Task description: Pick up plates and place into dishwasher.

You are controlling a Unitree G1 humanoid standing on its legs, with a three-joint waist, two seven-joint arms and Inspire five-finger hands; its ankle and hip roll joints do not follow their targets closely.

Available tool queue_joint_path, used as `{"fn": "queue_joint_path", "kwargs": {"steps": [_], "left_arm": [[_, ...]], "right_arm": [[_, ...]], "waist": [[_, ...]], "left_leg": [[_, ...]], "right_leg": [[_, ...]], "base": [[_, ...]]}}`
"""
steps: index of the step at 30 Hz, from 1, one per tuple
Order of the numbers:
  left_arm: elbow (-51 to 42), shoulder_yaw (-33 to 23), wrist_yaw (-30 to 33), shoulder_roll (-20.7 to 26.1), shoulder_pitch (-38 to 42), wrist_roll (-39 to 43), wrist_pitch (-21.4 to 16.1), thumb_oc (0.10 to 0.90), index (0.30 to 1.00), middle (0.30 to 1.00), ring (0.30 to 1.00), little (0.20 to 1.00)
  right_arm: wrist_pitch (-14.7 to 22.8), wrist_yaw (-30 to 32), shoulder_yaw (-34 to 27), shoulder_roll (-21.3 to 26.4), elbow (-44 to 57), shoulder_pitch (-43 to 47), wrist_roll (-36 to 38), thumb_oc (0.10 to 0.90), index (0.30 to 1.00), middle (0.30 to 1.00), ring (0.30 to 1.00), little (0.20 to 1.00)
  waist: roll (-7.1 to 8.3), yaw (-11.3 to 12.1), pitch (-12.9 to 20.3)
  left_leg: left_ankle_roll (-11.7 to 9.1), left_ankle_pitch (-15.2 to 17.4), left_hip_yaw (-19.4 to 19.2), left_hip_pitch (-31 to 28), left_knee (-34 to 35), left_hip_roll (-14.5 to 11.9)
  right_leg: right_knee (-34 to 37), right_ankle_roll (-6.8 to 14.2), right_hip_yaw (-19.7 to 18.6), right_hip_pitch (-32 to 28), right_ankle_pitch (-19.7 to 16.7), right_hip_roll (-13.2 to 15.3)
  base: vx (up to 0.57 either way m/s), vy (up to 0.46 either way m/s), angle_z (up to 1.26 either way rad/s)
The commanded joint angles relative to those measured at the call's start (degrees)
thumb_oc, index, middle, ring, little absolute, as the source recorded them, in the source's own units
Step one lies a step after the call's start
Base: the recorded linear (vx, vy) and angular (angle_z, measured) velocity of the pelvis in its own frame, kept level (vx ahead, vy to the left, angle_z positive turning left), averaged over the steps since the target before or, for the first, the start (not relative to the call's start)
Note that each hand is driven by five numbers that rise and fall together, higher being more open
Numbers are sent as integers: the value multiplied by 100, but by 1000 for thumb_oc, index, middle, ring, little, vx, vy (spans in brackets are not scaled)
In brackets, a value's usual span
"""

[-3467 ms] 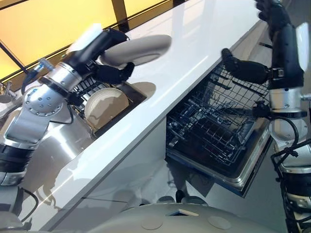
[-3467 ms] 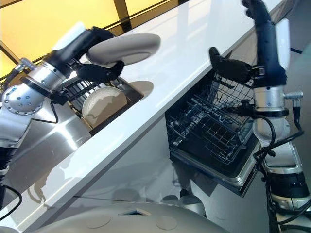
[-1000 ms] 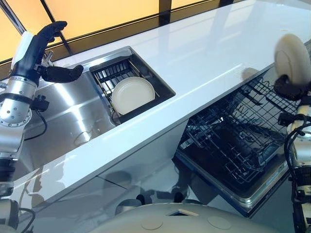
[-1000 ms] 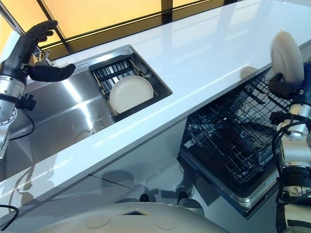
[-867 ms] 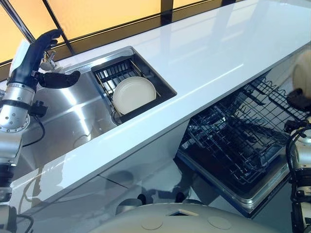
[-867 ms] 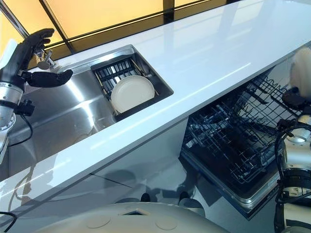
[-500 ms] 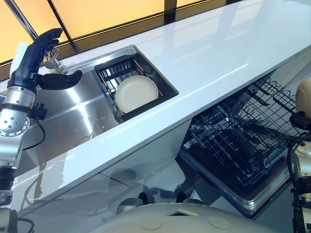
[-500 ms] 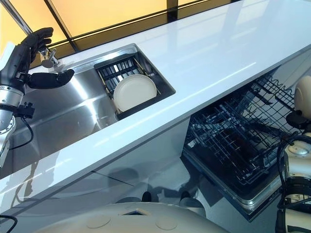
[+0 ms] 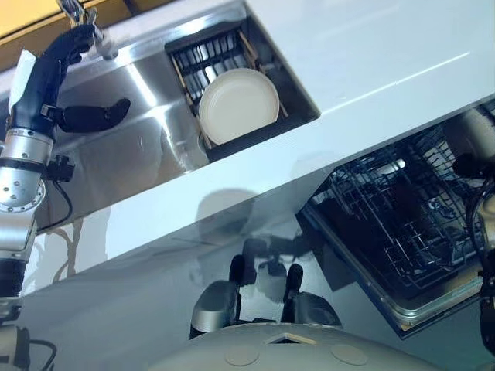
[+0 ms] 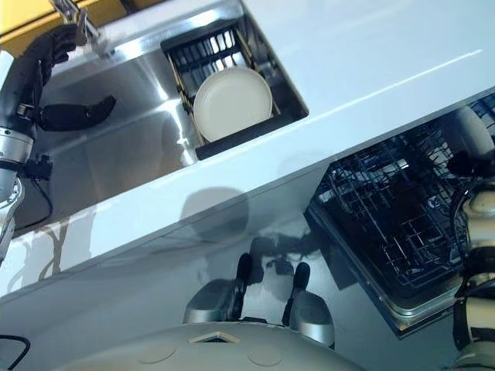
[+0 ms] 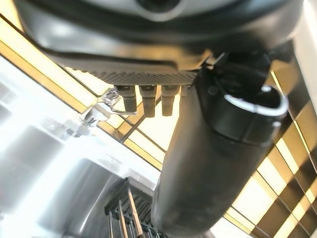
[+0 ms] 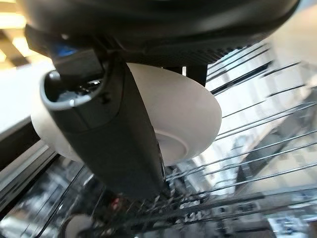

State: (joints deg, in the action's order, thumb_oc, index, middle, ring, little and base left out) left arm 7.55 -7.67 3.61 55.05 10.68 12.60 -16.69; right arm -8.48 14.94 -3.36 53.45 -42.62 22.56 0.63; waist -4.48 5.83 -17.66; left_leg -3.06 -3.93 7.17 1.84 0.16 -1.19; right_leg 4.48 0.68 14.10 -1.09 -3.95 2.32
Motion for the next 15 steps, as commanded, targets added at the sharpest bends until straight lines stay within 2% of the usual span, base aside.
{"fn": "queue_joint_path", "kwargs": {"steps": [1, 5, 10, 15], "left_arm": [[-306, -310, 525, 376, 795, 411, -619, 800, 900, 900, 900, 900], [-297, -58, 562, 420, 1072, 366, -574, 800, 900, 900, 900, 900], [-401, 199, 615, 490, 1352, 365, -426, 800, 900, 900, 900, 900], [-472, 237, 466, 517, 1386, 436, -355, 800, 900, 900, 900, 900]], "right_arm": [[93, -207, 416, 897, 244, 729, 175, 100, 300, 300, 300, 200], [-440, -720, 764, 920, -347, 1080, 442, 100, 300, 300, 300, 200], [-784, -1296, 1056, 909, -1481, 1453, 615, 100, 300, 300, 300, 200], [-1155, -1658, 1049, 928, -1996, 1479, 499, 100, 300, 300, 300, 200]], "waist": [[164, 14, 121], [156, 28, 24], [147, 78, -23], [178, 101, 28]], "left_leg": [[-157, 128, -113, 439, -379, 78], [-172, 97, -119, 548, -388, 53], [-166, 68, -139, 524, -322, 23], [-150, 77, -162, 354, -258, 14]], "right_leg": [[-1307, -100, -102, 296, 1084, -96], [-1343, -99, -110, 410, 1084, -85], [-1297, -76, -137, 406, 1060, -72], [-1239, -60, -153, 247, 1056, -55]], "base": [[-73, -62, 15], [-57, -38, 5], [-17, -5, 0], [26, 2, 6]]}}
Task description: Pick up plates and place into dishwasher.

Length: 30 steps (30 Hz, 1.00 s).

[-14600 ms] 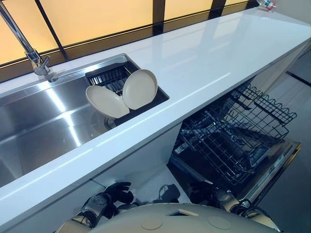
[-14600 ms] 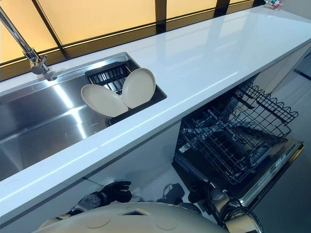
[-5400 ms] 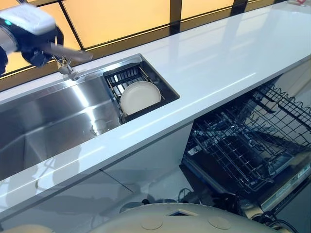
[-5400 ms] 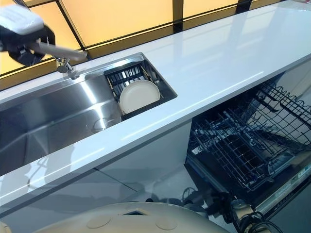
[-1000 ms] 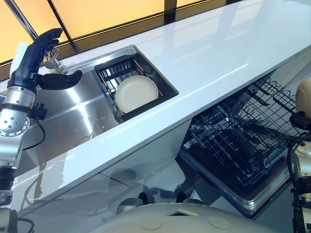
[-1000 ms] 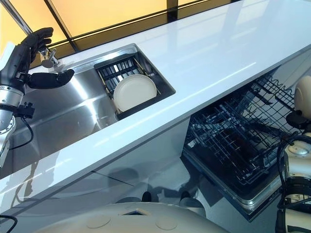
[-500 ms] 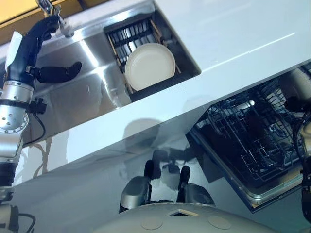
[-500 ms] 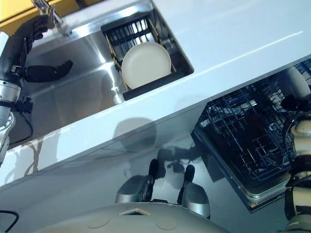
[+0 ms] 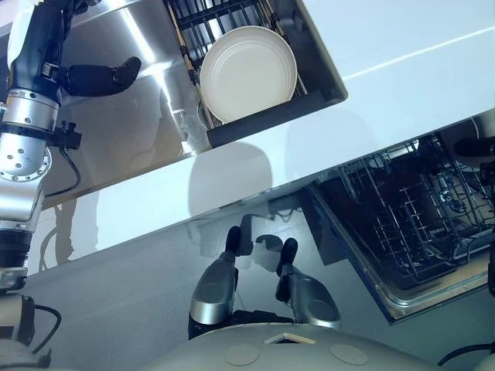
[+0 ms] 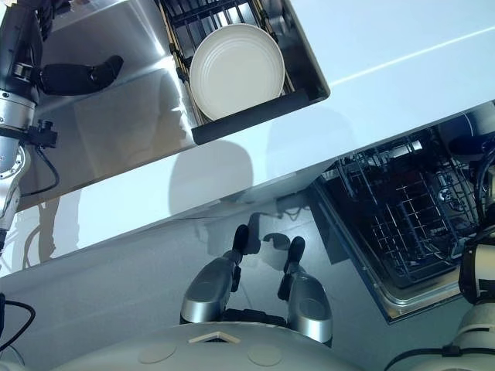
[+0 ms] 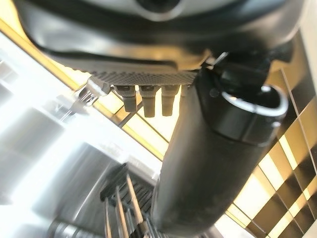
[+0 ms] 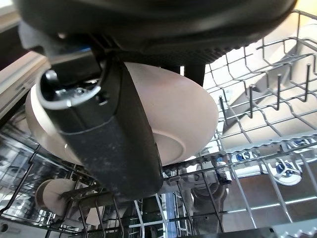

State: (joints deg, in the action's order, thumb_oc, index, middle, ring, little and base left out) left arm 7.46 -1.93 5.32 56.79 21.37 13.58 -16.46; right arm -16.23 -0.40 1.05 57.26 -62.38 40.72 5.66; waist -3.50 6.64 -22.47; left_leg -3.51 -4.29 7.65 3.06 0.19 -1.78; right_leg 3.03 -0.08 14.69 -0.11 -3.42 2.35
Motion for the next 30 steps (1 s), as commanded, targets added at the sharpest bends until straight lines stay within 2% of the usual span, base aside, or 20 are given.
{"fn": "queue_joint_path", "kwargs": {"steps": [1, 2, 3, 4, 5, 11, 15, 30], "left_arm": [[-463, -346, 252, 321, 287, 322, -378, 800, 900, 900, 900, 900], [-470, -338, 215, 301, 279, 328, -354, 800, 900, 900, 900, 900], [-476, -333, 188, 290, 273, 338, -326, 800, 900, 900, 900, 900], [-464, -334, 138, 266, 258, 341, -311, 800, 900, 900, 900, 900], [-459, -332, 100, 237, 225, 340, -293, 800, 900, 900, 900, 900], [-521, -451, -71, 13, -150, 336, -260, 800, 900, 900, 900, 900], [-578, -539, -152, -93, -352, 304, -241, 800, 900, 900, 900, 900], [-625, -707, -437, -406, -758, 273, -302, 800, 900, 900, 900, 900]], "right_arm": [[-406, -164, 591, 525, -71, -375, -73, 100, 300, 300, 300, 200], [-414, -171, 595, 504, -118, -393, -130, 100, 300, 300, 300, 200], [-401, -185, 609, 483, -141, -404, -165, 204, 389, 389, 389, 304], [-415, -156, 614, 447, -121, -437, -236, 446, 596, 596, 596, 546], [-421, -83, 608, 416, -79, -477, -271, 800, 900, 900, 900, 900], [-289, 473, 411, 232, 773, -862, -495, 800, 900, 900, 900, 900], [-390, 622, 294, 127, 1353, -1135, -712, 800, 900, 900, 900, 900], [-210, 872, -280, -296, 2695, -1998, -1098, 800, 900, 900, 900, 900]], "waist": [[91, 19, 540], [99, 20, 570], [105, 21, 591], [113, 15, 624], [118, 5, 667], [145, -60, 921], [180, -94, 1055], [256, -243, 1503]], "left_leg": [[-101, 116, -219, 169, -234, 75], [-97, 116, -225, 118, -208, 78], [-90, 117, -230, 77, -192, 82], [-78, 124, -240, 21, -172, 87], [-73, 127, -249, -38, -146, 89], [-35, 161, -325, -333, -36, 100], [-5, 188, -373, -474, 21, 123], [135, 276, -570, -1086, 452, 229]], "right_leg": [[-1067, 23, -216, 96, 997, -57], [-1043, 29, -221, 51, 994, -57], [-1023, 32, -228, 10, 990, -58], [-998, 35, -237, -41, 985, -62], [-977, 41, -247, -87, 979, -67], [-892, 78, -286, -339, 968, -59], [-823, 101, -306, -462, 947, -65], [-385, 240, -418, -958, 773, -72]], "base": [[60, 21, 10], [67, 29, 7], [74, 38, 6], [78, 44, 5], [89, 54, 3], [71, 70, -7], [53, 56, -10], [-8, 60, -8]]}}
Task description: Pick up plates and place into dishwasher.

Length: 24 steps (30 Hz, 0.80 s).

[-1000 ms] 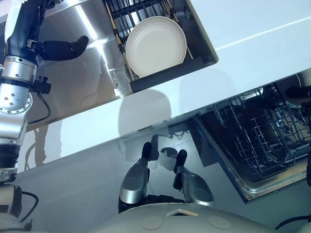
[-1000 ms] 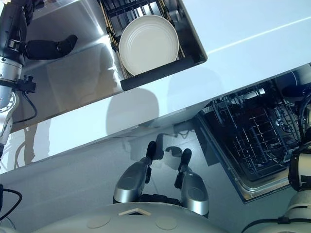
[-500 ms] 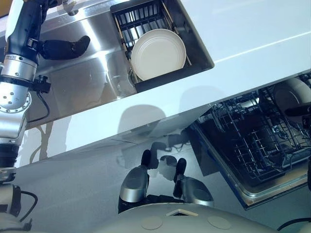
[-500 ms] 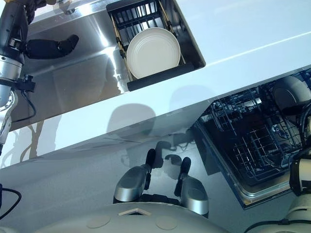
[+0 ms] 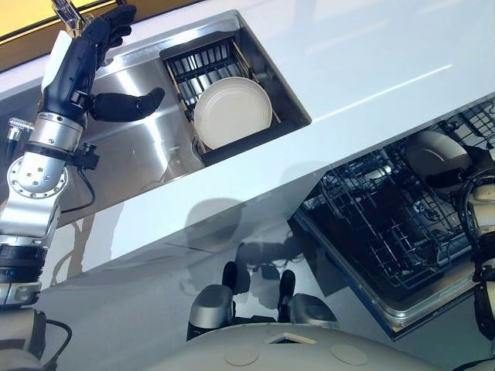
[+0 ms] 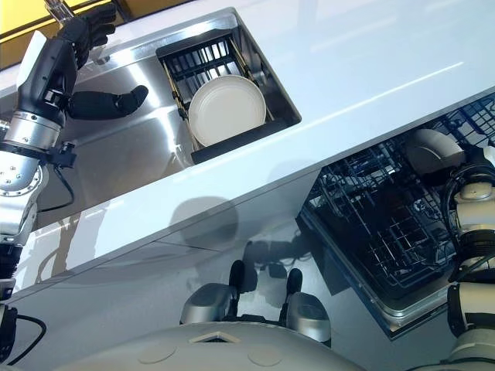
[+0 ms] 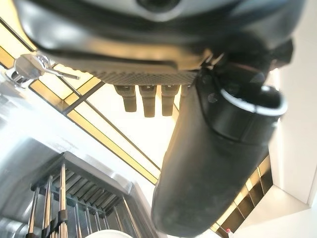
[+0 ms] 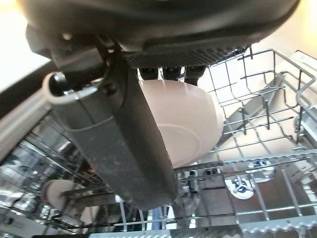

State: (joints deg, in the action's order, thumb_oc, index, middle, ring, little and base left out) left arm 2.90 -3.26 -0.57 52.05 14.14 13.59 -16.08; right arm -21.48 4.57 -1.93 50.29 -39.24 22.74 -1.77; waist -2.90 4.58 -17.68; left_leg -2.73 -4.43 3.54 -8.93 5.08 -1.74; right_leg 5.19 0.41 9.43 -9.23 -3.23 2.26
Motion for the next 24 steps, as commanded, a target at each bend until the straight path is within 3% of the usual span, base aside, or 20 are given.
{"fn": "queue_joint_path", "kwargs": {"steps": [1, 19, 24], "left_arm": [[-170, -583, 149, 57, -50, 259, -355, 800, 900, 900, 900, 900], [-135, -561, 332, -124, -88, 102, -443, 800, 900, 900, 900, 900], [-46, -517, 356, -140, -50, 72, -487, 800, 900, 900, 900, 900]], "right_arm": [[329, 349, -36, 383, 449, -255, -354, 800, 900, 900, 900, 900], [533, 132, -578, 139, 1547, -789, -135, 800, 900, 900, 900, 900], [691, 231, -751, 82, 1790, -823, 223, 800, 900, 900, 900, 900]], "waist": [[201, -53, 1052], [303, -276, 1290], [322, -327, 1325]], "left_leg": [[68, 307, -168, 89, -21, 235], [160, 513, -522, -71, -8, 339], [171, 536, -596, -79, -8, 356]], "right_leg": [[-572, 204, 94, -61, 737, -61], [-133, 353, -126, -172, 414, -13], [-99, 389, -186, -144, 350, 0]], "base": [[-51, 62, -5], [-53, 83, -8], [-53, 62, -6]]}}
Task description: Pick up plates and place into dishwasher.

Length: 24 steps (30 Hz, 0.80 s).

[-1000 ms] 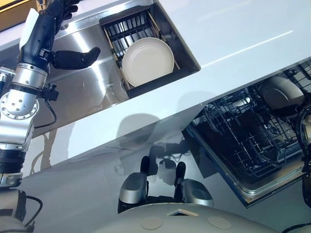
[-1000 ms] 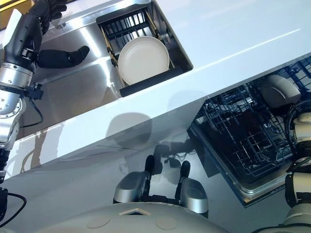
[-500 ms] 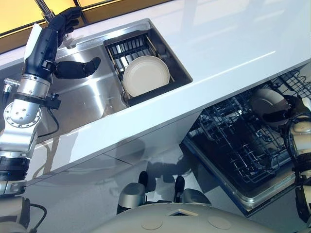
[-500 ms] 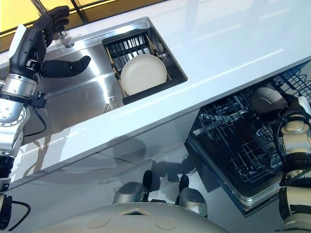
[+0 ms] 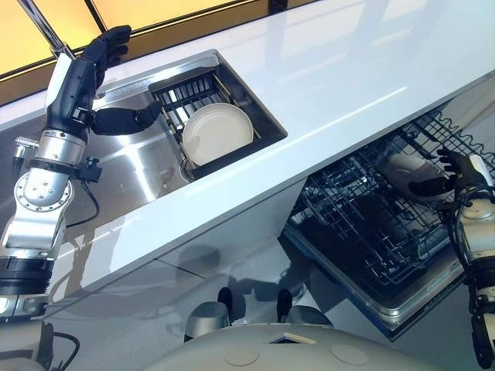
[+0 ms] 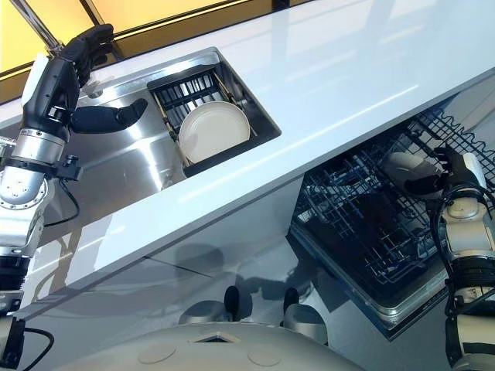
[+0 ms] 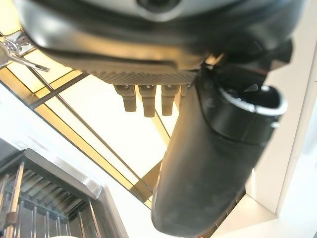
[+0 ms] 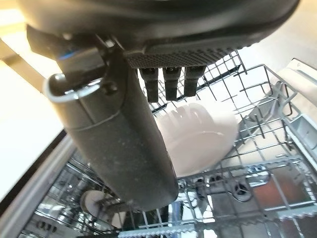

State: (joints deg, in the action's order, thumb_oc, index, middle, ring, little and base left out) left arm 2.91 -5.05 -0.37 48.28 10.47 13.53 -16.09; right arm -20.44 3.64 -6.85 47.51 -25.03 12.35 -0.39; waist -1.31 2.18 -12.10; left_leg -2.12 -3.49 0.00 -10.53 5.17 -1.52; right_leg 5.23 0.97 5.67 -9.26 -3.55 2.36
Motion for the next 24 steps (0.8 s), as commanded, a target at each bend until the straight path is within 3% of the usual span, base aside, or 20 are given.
{"fn": "queue_joint_path", "kwargs": {"steps": [1, 17, 24], "left_arm": [[-13, -322, 350, 233, 332, 77, -502, 800, 900, 900, 900, 900], [43, -275, 352, 173, 435, 55, -445, 800, 900, 900, 900, 900], [157, -378, 72, 198, 204, -452, -237, 800, 900, 900, 900, 900]], "right_arm": [[616, 325, -275, 351, 388, 205, 71, 800, 900, 900, 900, 900], [844, 270, -369, 295, 621, 168, 245, 800, 900, 900, 900, 900], [1888, 1522, -946, -286, 1533, -166, 979, 800, 900, 900, 900, 900]], "waist": [[166, -93, 774], [216, -160, 823], [138, -258, 854]], "left_leg": [[113, 444, -253, 80, -17, 339], [148, 496, -385, 79, -17, 352], [202, 524, -458, 66, -17, 348]], "right_leg": [[-94, 342, 181, -137, 368, -5], [-71, 374, 131, -64, 286, 4], [-122, 375, 92, -17, 315, -11]], "base": [[1, 43, -6], [-12, 22, -6], [-15, 29, -2]]}}
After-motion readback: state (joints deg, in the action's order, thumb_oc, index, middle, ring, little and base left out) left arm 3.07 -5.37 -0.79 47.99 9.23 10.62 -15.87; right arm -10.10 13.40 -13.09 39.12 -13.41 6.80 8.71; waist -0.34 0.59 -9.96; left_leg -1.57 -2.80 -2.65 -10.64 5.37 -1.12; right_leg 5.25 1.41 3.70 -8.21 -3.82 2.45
